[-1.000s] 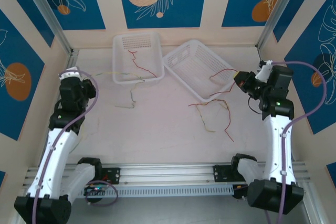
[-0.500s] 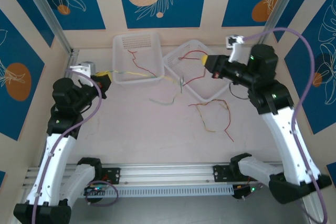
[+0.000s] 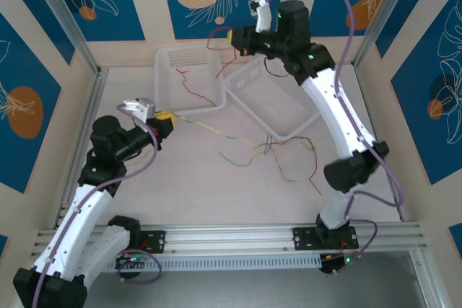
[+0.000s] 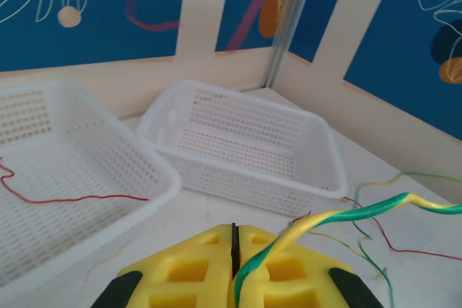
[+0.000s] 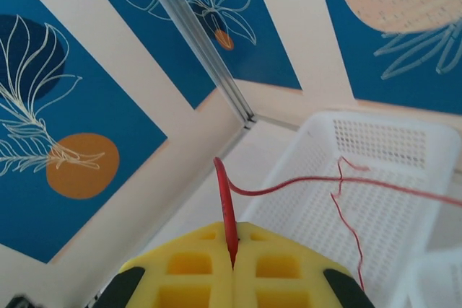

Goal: Untangle the cables

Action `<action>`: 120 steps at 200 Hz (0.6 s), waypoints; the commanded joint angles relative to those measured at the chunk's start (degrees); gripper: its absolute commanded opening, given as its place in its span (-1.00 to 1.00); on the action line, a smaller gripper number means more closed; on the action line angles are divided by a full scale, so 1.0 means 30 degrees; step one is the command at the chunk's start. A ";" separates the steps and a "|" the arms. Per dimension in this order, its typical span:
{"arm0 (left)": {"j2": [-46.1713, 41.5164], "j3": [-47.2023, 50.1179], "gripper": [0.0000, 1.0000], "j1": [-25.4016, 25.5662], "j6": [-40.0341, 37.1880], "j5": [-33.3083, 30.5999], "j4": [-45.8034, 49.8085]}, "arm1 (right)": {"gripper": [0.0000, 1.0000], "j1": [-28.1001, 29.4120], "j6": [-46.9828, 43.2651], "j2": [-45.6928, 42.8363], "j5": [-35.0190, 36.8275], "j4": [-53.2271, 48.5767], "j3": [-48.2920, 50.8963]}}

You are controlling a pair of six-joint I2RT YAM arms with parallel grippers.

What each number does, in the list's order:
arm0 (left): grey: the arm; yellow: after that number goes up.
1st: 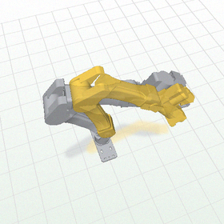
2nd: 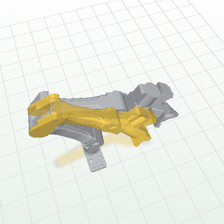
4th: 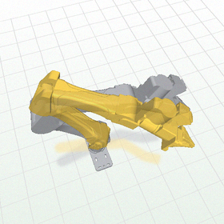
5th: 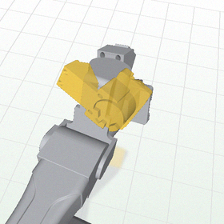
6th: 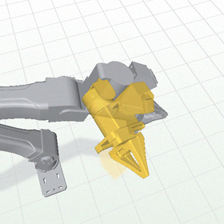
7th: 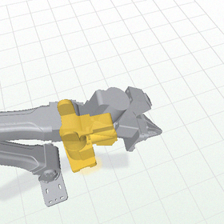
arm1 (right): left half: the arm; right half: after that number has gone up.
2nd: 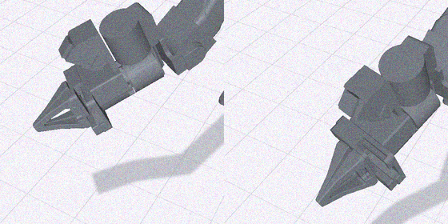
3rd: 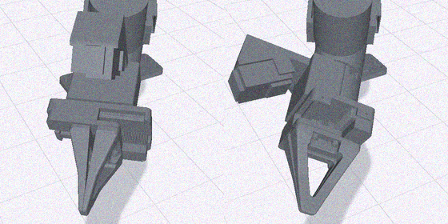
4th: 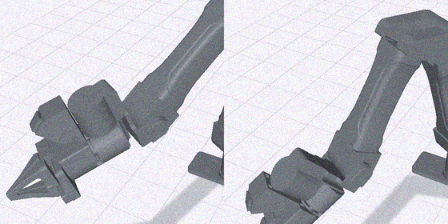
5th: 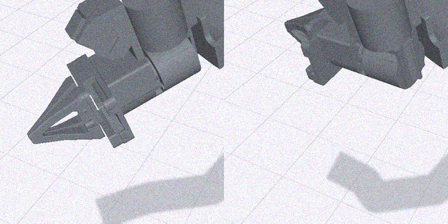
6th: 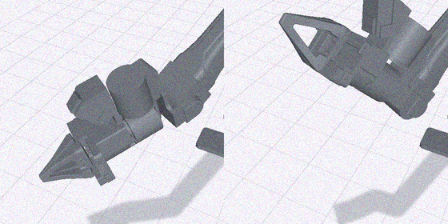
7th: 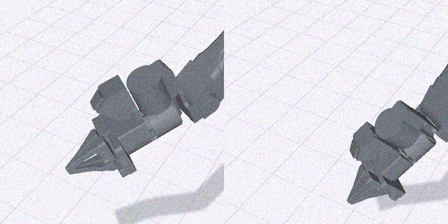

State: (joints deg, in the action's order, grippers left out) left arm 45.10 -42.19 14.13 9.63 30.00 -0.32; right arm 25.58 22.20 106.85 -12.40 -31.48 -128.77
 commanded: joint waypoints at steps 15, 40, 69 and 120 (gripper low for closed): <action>-0.0192 0.0041 -1.00 0.0930 -0.0950 0.0021 -0.0915 | -1.00 0.0279 0.0229 0.6011 -0.1286 -0.2712 -0.7656; -0.0272 -0.0034 -1.00 0.1175 -0.0969 -0.0682 -0.0856 | -1.00 0.0627 0.0702 0.8958 -0.1345 -0.2330 -1.0329; -0.0184 -0.0140 -1.00 0.1237 -0.0775 -0.1419 -0.0976 | -1.00 0.0949 0.0849 1.0206 -0.0562 0.0688 -0.8109; 0.0039 -0.0880 -1.00 0.1266 -0.1005 -0.1529 -0.0389 | 0.08 0.1224 0.0953 1.3956 -0.0368 0.0154 -1.0264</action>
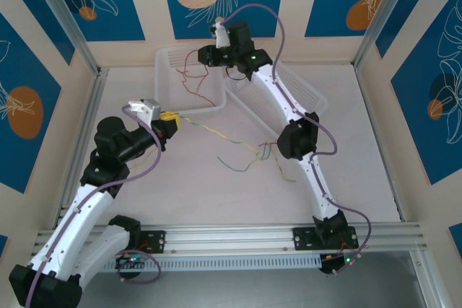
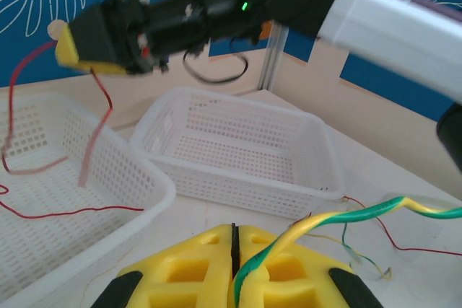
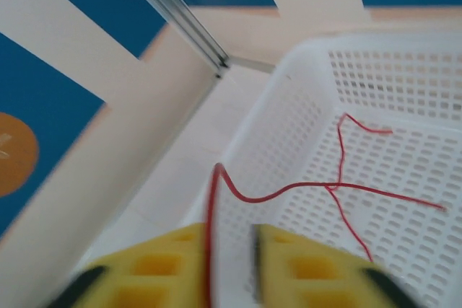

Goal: Untangle the cables

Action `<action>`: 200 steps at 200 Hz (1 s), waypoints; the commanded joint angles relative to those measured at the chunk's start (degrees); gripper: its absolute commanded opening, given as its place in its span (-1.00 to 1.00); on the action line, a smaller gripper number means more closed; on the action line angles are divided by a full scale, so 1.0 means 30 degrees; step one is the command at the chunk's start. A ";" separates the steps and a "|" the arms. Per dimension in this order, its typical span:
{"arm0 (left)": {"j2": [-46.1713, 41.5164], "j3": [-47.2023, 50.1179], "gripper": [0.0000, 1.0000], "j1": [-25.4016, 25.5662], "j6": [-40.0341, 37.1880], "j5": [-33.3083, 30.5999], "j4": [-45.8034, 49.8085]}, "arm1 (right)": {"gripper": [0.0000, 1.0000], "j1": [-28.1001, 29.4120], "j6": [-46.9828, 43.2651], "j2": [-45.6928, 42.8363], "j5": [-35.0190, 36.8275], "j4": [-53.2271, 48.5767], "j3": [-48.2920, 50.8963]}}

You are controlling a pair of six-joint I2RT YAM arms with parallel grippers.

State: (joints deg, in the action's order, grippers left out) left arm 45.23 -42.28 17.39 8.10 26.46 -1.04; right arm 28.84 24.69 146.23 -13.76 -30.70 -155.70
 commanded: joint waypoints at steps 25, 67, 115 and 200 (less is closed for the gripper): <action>-0.0074 -0.0917 -1.00 0.0188 -0.0532 -0.0988 0.0095 | 0.58 0.0130 -0.0100 -0.0059 -0.0175 -0.0760 -0.1306; 0.0375 -0.0877 -1.00 0.0201 -0.0274 -0.1449 -0.0309 | 0.99 -0.0344 -0.1474 -0.3994 0.0166 -0.3194 -0.0589; 0.1208 -0.1111 -1.00 0.0197 -0.0245 -0.1466 -0.0738 | 0.46 -0.0912 -0.1267 -0.5255 0.1705 -0.5853 -0.0915; 0.0032 -0.0639 -1.00 0.0193 -0.0266 -0.2294 0.0016 | -0.90 0.0450 0.1837 0.0606 0.0587 -0.0074 -0.2331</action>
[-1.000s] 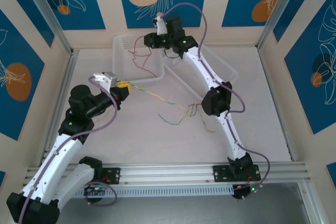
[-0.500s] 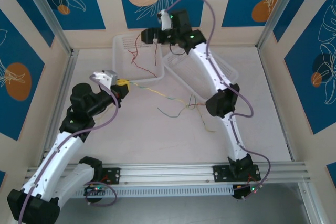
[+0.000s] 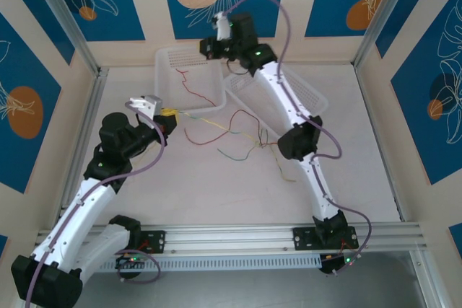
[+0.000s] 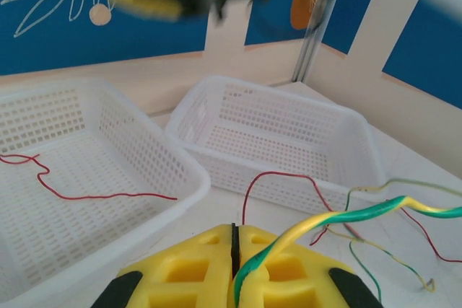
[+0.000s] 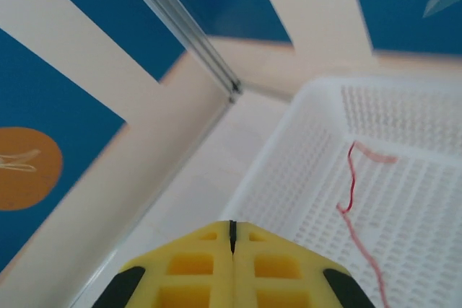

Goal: Untangle the cables

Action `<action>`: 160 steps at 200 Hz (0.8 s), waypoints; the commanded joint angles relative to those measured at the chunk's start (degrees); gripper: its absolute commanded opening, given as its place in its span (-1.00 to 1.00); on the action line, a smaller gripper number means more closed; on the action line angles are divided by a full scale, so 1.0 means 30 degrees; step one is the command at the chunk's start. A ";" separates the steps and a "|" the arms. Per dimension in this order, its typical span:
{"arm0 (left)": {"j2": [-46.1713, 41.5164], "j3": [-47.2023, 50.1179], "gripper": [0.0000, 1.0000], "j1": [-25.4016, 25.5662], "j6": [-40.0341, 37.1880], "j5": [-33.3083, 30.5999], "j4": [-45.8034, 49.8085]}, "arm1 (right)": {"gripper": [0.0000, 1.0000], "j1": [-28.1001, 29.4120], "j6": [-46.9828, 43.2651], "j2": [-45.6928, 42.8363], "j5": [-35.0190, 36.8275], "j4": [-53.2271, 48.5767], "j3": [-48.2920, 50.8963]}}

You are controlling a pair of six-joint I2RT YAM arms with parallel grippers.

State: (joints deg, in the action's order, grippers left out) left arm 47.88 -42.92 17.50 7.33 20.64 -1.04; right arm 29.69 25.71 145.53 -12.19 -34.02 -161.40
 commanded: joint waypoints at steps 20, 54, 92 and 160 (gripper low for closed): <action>-0.1134 -0.0774 -1.00 0.0165 -0.0253 0.0088 0.0899 | -0.80 0.0179 0.0555 0.0085 0.0386 0.0101 -0.0402; -0.0644 -0.1912 -1.00 0.0177 0.0784 0.1946 -0.0317 | -0.61 -0.0006 -0.0486 -0.3614 0.1492 -0.2325 0.0635; 0.1500 -0.5213 -1.00 0.0650 0.1480 0.2459 -0.0044 | -0.40 -0.1334 0.0531 -1.1217 0.4062 -0.1410 0.8096; 0.9900 -1.4669 -1.00 0.3093 -0.5860 -0.3839 0.6336 | 0.01 -0.4245 0.1132 -2.3055 0.7849 0.2090 2.1513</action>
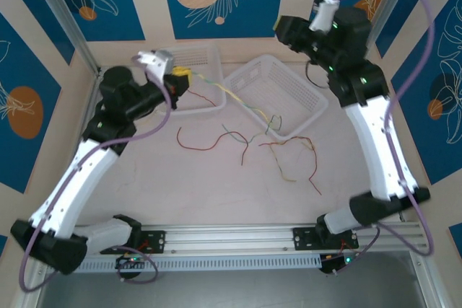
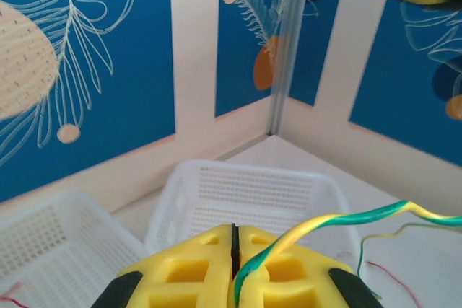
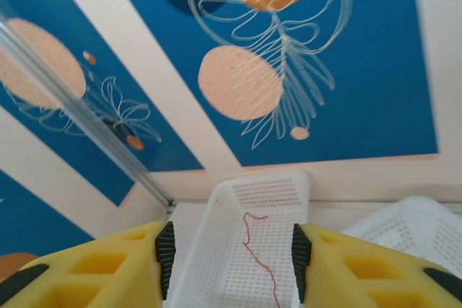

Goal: Untangle the cables

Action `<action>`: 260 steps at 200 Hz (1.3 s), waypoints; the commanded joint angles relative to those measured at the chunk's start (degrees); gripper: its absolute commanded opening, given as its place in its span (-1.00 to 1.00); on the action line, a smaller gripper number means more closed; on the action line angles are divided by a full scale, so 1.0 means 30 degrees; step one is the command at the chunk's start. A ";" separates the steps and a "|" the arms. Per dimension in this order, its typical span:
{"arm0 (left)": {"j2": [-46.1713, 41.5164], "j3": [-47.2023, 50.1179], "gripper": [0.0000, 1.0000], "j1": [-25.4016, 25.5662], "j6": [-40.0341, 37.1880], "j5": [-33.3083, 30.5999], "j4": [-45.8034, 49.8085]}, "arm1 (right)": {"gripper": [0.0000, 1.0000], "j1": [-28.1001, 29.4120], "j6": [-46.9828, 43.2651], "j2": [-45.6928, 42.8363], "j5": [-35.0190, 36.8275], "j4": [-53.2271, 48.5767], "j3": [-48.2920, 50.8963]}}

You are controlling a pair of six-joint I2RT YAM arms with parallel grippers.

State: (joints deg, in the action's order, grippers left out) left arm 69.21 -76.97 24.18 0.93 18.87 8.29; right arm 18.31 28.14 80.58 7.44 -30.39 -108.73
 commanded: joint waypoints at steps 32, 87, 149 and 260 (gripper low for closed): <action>0.8278 -0.9441 -1.00 0.1778 -0.5493 -0.4164 0.5298 | 0.03 -0.0690 0.0298 -0.3846 0.1455 0.0617 0.7684; 1.8262 -2.3653 -1.00 0.4132 -0.9456 -0.5212 0.9664 | 0.06 -0.1081 0.0828 -0.7077 0.1236 0.1420 1.2564; 2.3609 -2.7433 -1.00 0.5780 -1.3357 -0.4603 0.9890 | 0.14 -0.2232 0.0584 -0.9243 0.0860 0.0714 1.4349; 2.1524 -2.4617 -1.00 0.5636 -0.9833 -0.0136 0.7585 | 0.38 -0.4499 -0.2009 -0.6204 -0.4766 0.9078 1.9416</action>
State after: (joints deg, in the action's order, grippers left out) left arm 137.40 -151.00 41.39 -31.86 12.29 34.68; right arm 2.74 27.24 59.33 -7.92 -12.16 -50.92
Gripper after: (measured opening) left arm 0.072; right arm 0.693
